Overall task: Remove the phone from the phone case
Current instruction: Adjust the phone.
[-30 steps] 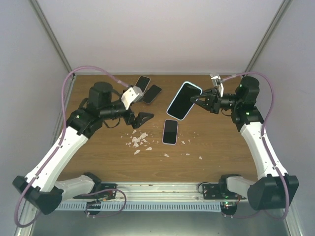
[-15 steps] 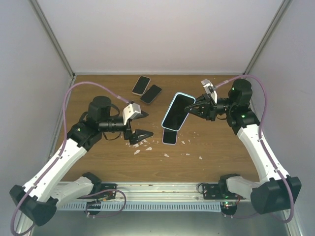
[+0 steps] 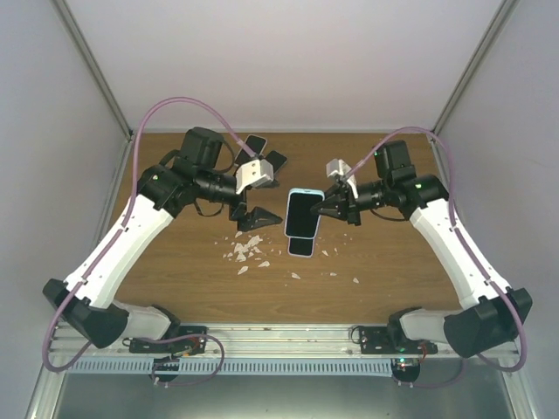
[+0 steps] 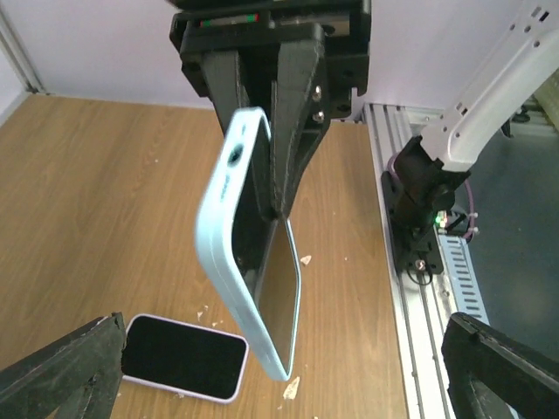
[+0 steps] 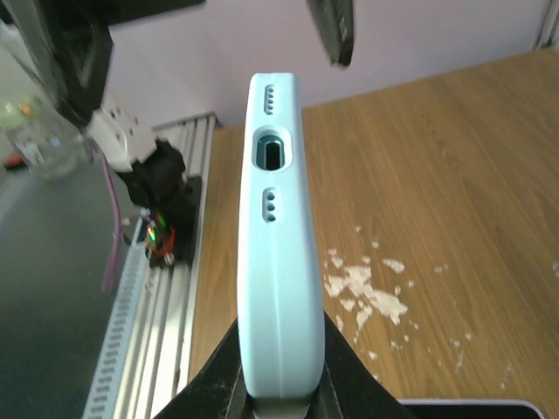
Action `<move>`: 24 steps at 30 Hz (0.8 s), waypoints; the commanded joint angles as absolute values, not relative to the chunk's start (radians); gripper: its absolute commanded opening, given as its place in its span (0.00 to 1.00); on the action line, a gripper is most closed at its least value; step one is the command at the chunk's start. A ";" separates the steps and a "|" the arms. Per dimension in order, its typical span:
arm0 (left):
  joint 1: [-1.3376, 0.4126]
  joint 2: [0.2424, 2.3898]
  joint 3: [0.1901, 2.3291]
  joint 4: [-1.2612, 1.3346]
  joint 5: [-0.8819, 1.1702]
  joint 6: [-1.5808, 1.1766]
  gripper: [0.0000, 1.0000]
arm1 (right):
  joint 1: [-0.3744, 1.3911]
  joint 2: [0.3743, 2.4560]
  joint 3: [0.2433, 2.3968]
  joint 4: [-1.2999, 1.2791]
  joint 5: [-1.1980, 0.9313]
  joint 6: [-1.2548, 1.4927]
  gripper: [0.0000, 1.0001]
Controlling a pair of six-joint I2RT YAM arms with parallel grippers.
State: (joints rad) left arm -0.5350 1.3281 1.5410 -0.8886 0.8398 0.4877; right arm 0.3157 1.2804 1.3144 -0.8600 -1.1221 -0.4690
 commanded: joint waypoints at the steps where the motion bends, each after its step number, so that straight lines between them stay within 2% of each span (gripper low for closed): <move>1: -0.574 1.362 1.611 -1.004 0.763 0.587 0.97 | 0.385 1.282 1.357 -0.972 -0.999 -0.634 0.00; 4: -0.606 1.397 1.642 -1.043 0.719 0.606 0.90 | 0.422 1.291 1.362 -0.983 -0.965 -0.649 0.01; 15: -0.696 1.474 1.674 -1.096 0.685 0.614 0.52 | 0.476 1.305 1.364 -0.988 -0.922 -0.660 0.00; 17: -0.714 1.486 1.689 -1.095 0.675 0.609 0.42 | 0.480 1.307 1.370 -0.992 -0.921 -0.661 0.00; 23: -0.724 1.500 1.704 -1.074 0.664 0.575 0.03 | 0.481 1.301 1.379 -0.995 -0.936 -0.662 0.00; 24: -0.721 1.495 1.698 -1.061 0.666 0.565 0.00 | 0.480 1.301 1.382 -0.995 -0.941 -0.659 0.01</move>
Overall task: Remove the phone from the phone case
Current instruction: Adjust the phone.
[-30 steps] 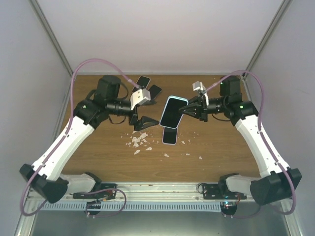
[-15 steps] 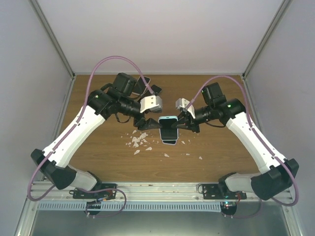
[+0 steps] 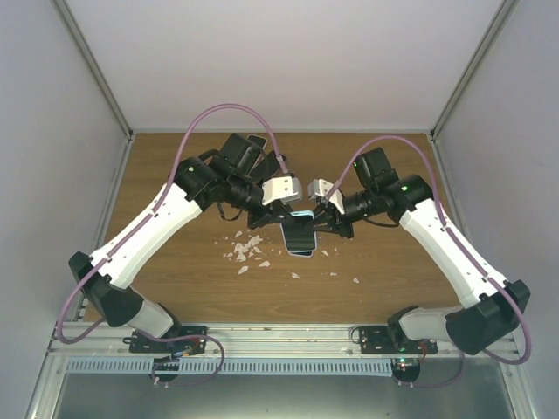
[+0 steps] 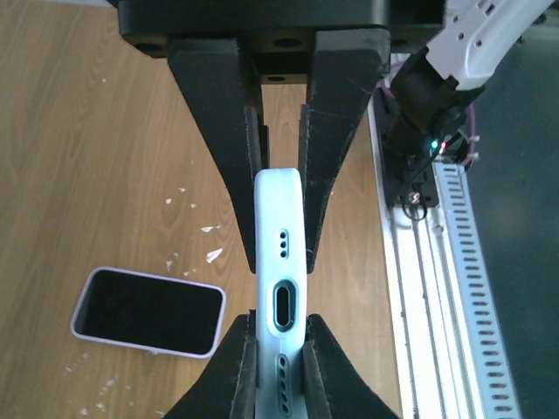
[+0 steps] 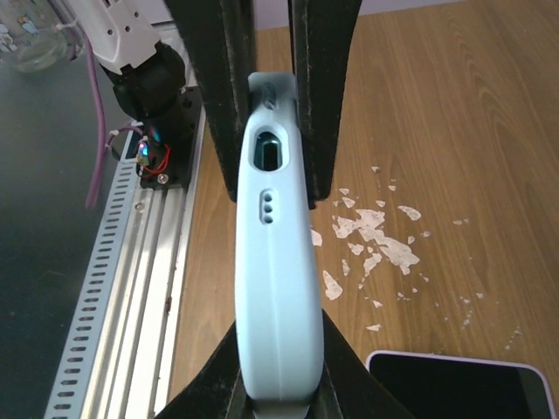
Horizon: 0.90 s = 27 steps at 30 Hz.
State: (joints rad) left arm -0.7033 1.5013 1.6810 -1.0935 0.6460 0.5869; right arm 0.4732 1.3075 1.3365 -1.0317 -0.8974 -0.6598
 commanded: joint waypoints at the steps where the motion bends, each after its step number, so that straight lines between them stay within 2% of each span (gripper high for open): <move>1: -0.713 1.484 1.690 -1.042 0.673 0.548 0.00 | 0.480 1.300 1.386 -0.992 -0.949 -0.650 0.04; 2: -0.699 1.473 1.681 -1.013 0.694 0.530 0.00 | 0.479 1.299 1.390 -0.987 -0.952 -0.640 0.13; 3: -0.682 1.460 1.671 -0.993 0.722 0.512 0.00 | 0.479 1.301 1.394 -0.980 -0.953 -0.626 0.27; 4: -0.662 1.446 1.661 -0.968 0.751 0.493 0.00 | 0.473 1.302 1.401 -0.969 -0.957 -0.610 0.48; 6: -0.617 1.413 1.635 -0.906 0.807 0.449 0.00 | 0.452 1.302 1.415 -0.948 -0.982 -0.577 0.74; 10: -0.529 1.330 1.570 -0.734 0.902 0.326 0.00 | 0.377 1.284 1.421 -0.828 -1.075 -0.470 0.93; 13: -0.472 1.268 1.511 -0.572 0.975 0.185 0.00 | 0.315 1.246 1.376 -0.618 -1.142 -0.295 0.99; 18: -0.361 1.183 1.403 -0.263 1.067 -0.120 0.00 | 0.236 1.217 1.312 -0.291 -1.242 0.022 0.99; 23: -0.287 1.104 1.249 0.148 1.078 -0.449 0.00 | 0.235 1.180 1.207 0.013 -1.265 0.349 1.00; 27: -0.287 1.086 1.178 0.321 1.046 -0.611 0.00 | 0.284 1.161 1.115 0.229 -1.242 0.527 0.99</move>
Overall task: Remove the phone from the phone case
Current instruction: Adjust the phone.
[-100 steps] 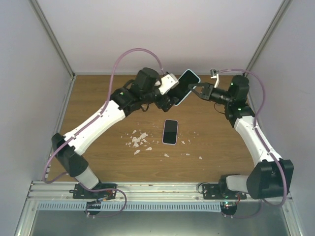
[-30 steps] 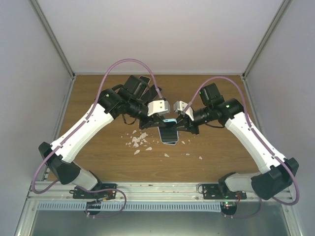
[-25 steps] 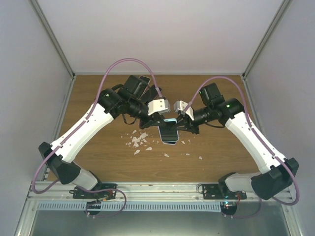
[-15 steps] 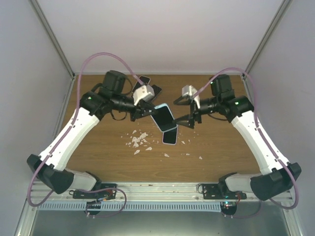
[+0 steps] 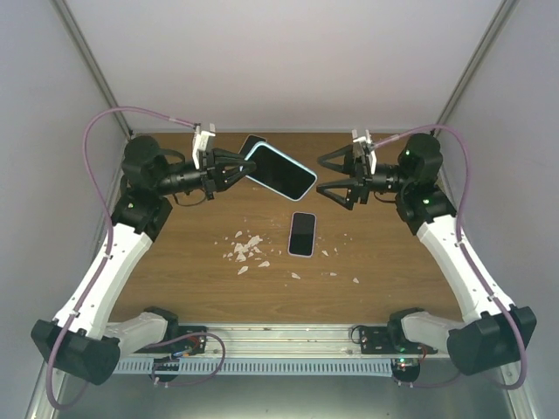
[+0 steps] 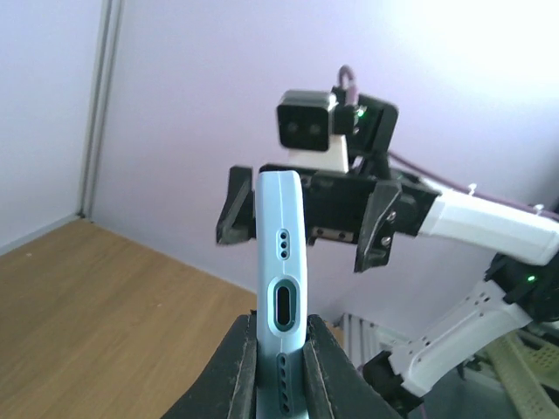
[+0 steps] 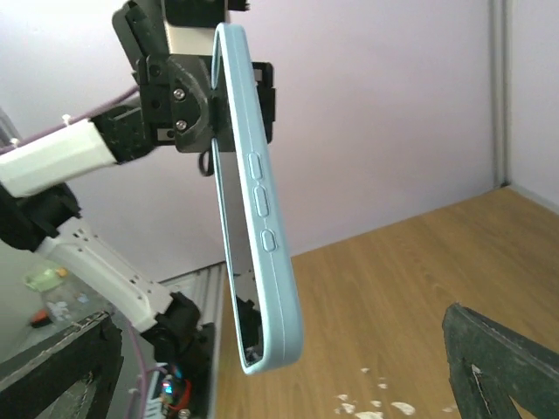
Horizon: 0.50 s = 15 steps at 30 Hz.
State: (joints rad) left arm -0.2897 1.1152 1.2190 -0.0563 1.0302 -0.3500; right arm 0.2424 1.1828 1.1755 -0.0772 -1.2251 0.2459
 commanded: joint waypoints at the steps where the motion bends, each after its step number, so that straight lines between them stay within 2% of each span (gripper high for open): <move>1: -0.288 1.086 1.173 0.336 1.028 -0.627 0.00 | 0.306 1.158 1.112 0.236 -1.236 0.531 0.99; 4: -0.287 1.075 1.134 0.427 0.997 -0.700 0.00 | 0.354 1.145 1.101 0.248 -1.206 0.533 0.98; 7: -0.287 1.070 1.088 0.525 1.001 -0.799 0.00 | 0.359 1.159 1.101 0.259 -1.182 0.577 0.88; 10: -0.287 1.067 1.065 0.546 0.998 -0.817 0.00 | 0.359 1.177 1.092 0.328 -1.159 0.669 0.69; 15: -0.288 1.059 1.052 0.563 1.004 -0.811 0.00 | 0.359 1.202 1.120 0.346 -1.152 0.705 0.19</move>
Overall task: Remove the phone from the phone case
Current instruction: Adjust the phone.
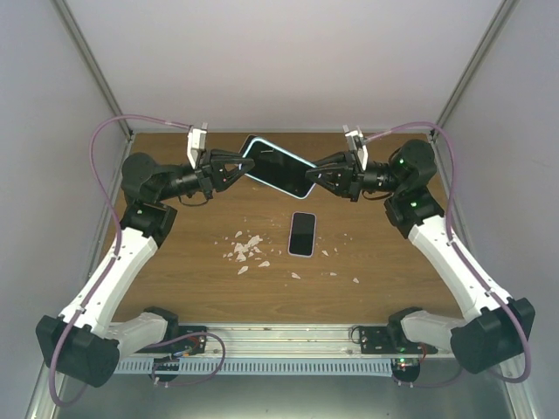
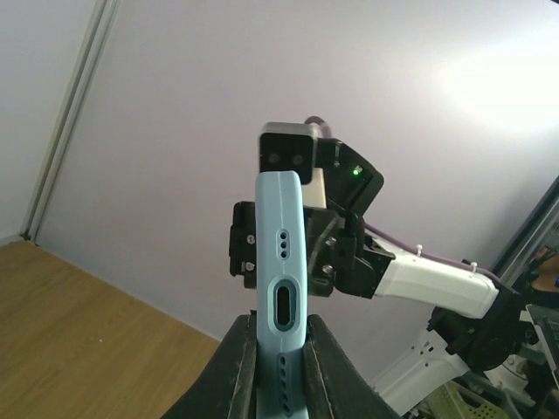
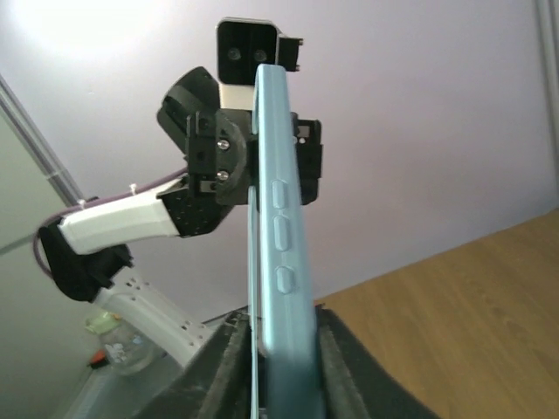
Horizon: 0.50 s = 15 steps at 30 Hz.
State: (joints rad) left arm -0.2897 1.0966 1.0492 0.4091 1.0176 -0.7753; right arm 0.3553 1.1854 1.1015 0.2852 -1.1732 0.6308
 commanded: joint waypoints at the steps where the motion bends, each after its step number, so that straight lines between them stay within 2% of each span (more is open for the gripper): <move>1: -0.288 1.059 1.052 0.562 1.007 -0.808 0.00 | 0.359 1.205 1.122 0.345 -1.154 0.705 0.13; 3: -0.289 1.056 1.055 0.545 1.013 -0.789 0.00 | 0.360 1.206 1.130 0.330 -1.155 0.693 0.02; 6: -0.289 1.052 1.085 0.430 1.025 -0.707 0.00 | 0.358 1.202 1.160 0.251 -1.157 0.612 0.00; 7: -0.290 1.052 1.105 0.366 1.030 -0.651 0.05 | 0.357 1.200 1.173 0.196 -1.157 0.572 0.01; 8: -0.290 1.054 1.130 0.282 1.038 -0.585 0.16 | 0.354 1.198 1.190 0.148 -1.158 0.521 0.01; 11: -0.287 1.083 1.236 -0.030 1.094 -0.299 0.59 | 0.347 1.193 1.246 -0.054 -1.137 0.305 0.01; 13: -0.285 1.122 1.329 -0.255 1.127 -0.121 0.77 | 0.344 1.183 1.275 -0.181 -1.121 0.152 0.00; 15: -0.273 1.164 1.419 -0.460 1.153 0.055 0.85 | 0.344 1.182 1.304 -0.299 -1.111 0.029 0.01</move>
State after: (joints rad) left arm -0.2859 1.1114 1.2747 -0.0246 1.0779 -0.3664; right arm 0.3485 1.1995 1.2293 -0.0376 -1.1484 0.3481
